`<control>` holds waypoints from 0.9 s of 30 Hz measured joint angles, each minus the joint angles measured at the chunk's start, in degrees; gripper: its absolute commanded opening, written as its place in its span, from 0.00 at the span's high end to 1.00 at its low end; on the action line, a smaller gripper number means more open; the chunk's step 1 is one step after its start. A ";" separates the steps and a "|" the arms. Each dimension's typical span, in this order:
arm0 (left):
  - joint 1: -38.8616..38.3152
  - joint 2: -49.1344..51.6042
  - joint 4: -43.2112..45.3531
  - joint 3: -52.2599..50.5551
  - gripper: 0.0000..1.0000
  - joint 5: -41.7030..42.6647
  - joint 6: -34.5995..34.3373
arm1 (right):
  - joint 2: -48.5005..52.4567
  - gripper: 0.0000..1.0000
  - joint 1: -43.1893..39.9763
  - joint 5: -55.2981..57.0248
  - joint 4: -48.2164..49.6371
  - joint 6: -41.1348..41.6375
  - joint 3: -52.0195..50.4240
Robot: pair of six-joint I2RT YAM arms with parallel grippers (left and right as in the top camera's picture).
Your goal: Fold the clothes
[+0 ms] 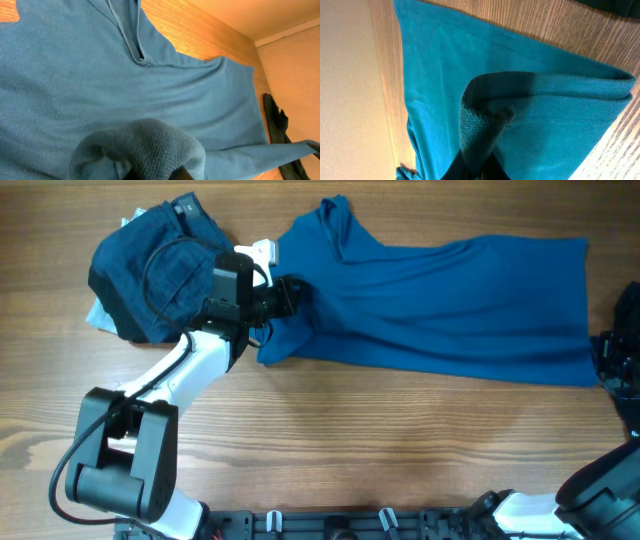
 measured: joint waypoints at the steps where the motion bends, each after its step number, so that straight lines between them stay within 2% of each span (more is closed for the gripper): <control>1: 0.00 0.04 -0.07 0.00 0.02 -0.11 0.09 | 0.00 0.95 0.00 0.02 0.04 0.00 0.00; 8: 0.04 0.07 -4.72 0.50 0.00 -0.50 0.24 | 0.00 0.95 0.00 0.04 0.17 0.20 0.00; 12: 0.04 0.04 -10.75 0.70 0.00 -0.46 0.35 | 0.00 0.83 0.00 0.13 0.74 0.39 0.00; 14: 0.04 -0.11 -13.81 0.72 0.00 -0.46 0.37 | 0.00 0.55 0.00 0.28 0.98 0.52 0.00; 16: 0.04 -0.79 -16.09 0.72 0.00 -0.46 0.37 | 0.02 0.38 0.00 0.57 1.20 0.59 0.00; 19: 0.04 -3.08 -18.58 0.72 0.01 -0.46 0.37 | 0.70 0.28 0.04 1.20 2.01 0.50 0.00; 23: 0.04 -8.37 -22.36 0.83 0.01 -0.33 0.44 | 2.43 0.29 0.07 1.55 2.91 -1.03 0.00; 27: 0.04 -11.98 -28.15 0.94 0.01 0.48 1.84 | 2.56 0.42 0.07 1.55 -0.02 -5.27 0.09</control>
